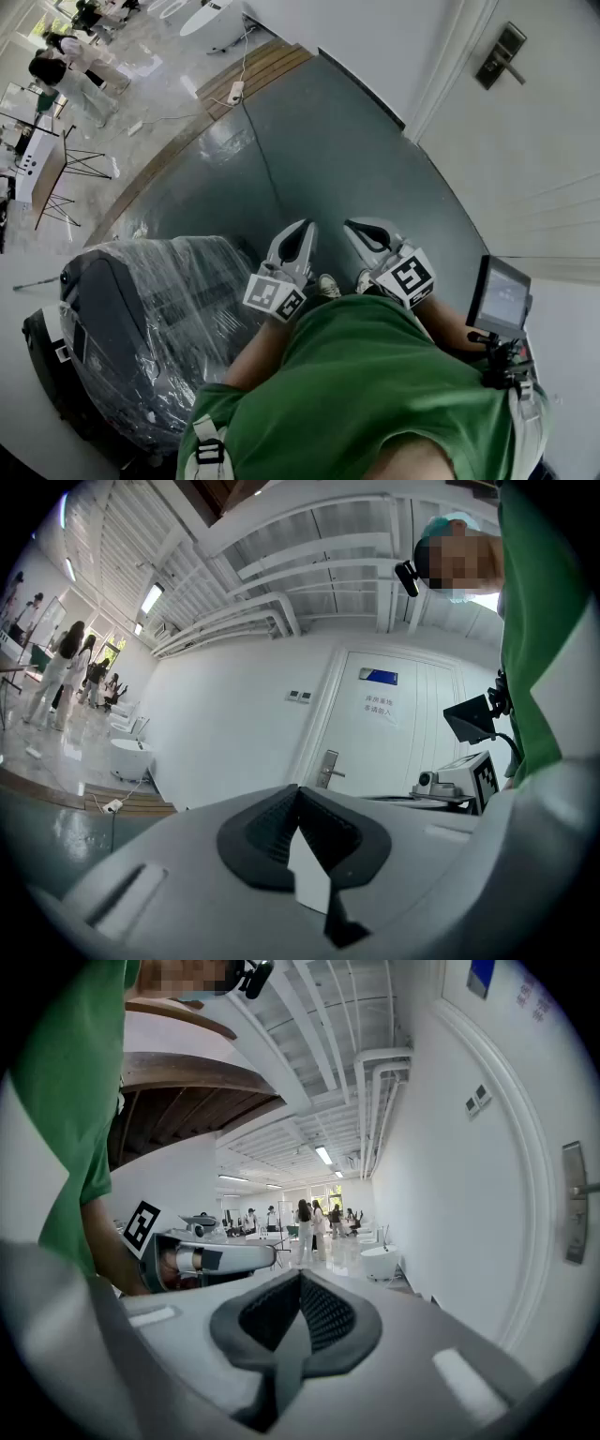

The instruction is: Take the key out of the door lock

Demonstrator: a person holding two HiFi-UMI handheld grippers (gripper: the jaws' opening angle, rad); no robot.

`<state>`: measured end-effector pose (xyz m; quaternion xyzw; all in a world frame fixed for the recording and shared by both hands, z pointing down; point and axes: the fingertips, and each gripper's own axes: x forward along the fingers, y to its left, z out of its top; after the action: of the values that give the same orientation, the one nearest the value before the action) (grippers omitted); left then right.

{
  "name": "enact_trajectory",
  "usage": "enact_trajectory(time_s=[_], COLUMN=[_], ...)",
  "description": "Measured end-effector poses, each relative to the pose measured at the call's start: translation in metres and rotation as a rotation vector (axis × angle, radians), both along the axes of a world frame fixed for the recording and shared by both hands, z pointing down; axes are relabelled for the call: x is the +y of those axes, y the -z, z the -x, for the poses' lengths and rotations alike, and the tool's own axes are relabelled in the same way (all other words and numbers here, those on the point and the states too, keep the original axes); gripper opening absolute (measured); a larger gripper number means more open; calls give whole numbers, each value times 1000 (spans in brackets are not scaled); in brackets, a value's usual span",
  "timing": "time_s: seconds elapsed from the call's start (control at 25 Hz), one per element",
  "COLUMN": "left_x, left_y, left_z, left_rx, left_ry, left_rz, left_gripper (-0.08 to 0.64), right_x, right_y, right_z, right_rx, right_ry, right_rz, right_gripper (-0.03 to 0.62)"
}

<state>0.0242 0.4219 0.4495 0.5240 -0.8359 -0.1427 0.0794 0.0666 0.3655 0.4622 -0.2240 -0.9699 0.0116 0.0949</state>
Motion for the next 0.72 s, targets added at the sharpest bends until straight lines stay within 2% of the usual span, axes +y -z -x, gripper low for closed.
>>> enact_trajectory(time_s=[0.28,0.44,0.72], left_x=[0,0,-4], left_y=[0,0,0], left_z=[-3,-3,-1], left_rx=[4,4,6], left_ry=[0,2,-3], left_rz=[0,-2,-5], left_gripper=[-14,-14,-12], right_x=[0,0,-5], right_y=[2,2,5], right_z=[-2,-2,-1], right_rx=[13,-4,-20], right_ry=[-16,-5,-18], right_rz=[28,12,43], right_gripper=[2,2,2])
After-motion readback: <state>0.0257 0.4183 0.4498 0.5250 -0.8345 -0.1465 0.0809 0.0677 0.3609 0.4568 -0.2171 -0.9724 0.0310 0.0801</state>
